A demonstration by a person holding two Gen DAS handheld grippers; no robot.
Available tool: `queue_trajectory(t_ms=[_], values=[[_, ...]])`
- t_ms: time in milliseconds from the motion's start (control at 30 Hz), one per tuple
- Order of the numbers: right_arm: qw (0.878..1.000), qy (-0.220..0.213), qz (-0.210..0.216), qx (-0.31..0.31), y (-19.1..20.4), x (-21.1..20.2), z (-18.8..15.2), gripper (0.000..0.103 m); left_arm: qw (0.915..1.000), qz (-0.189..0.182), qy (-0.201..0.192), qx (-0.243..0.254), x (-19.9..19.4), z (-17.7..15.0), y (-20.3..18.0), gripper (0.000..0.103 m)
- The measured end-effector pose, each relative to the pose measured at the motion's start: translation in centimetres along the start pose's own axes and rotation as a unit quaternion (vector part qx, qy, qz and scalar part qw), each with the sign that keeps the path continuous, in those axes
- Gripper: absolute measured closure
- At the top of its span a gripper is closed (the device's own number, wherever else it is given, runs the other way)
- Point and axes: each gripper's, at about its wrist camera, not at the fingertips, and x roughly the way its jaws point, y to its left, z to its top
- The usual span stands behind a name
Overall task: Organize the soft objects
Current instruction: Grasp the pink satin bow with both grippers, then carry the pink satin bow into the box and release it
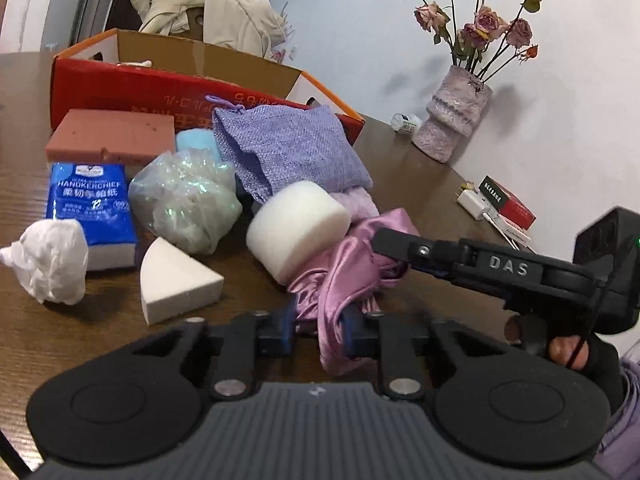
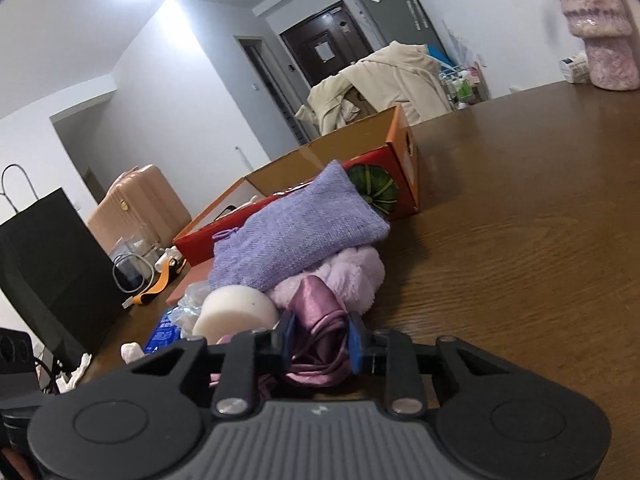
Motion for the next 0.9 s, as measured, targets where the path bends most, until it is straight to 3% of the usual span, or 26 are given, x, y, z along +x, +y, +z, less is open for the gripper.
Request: queue_trajectory(t_ms=[100, 233, 333, 600, 733, 900], values=[[1.0, -0.005, -0.006, 0.022, 0.6, -2.1, -1.4, 0.083, 0.9998, -0.004, -0.02, 0.005, -2.1, -0.3, -0.4, 0.084], [0.999, -0.016, -0.001, 0.048, 2.4, -6.2, -4.5, 0.085, 0.9976, -0.029, -0.041, 0.049, -6.1, -1.8, -1.2, 0.085], [0.999, -0.017, -0.008, 0.03, 4.2, -8.3, -5.9, 0.085, 0.9966, -0.04, -0.045, 0.056, -8.2, -3.2, -1.8, 0.085], [0.999, -0.044, 0.002, -0.003, 6.8, -9.9, -5.0, 0.085, 0.9937, -0.038, -0.087, 0.059, -11.1, -2.2, -2.2, 0.085], [0.997, -0.06, 0.0, -0.041, 8.4, -9.2, -1.5, 0.085, 0.9897, -0.021, -0.103, 0.097, -11.3, 1.8, -3.0, 0.085], [0.99, -0.097, 0.002, -0.101, 9.6, -5.9, 7.2, 0.085, 0.9867, -0.023, -0.12, 0.107, -8.5, 12.2, -2.9, 0.085]])
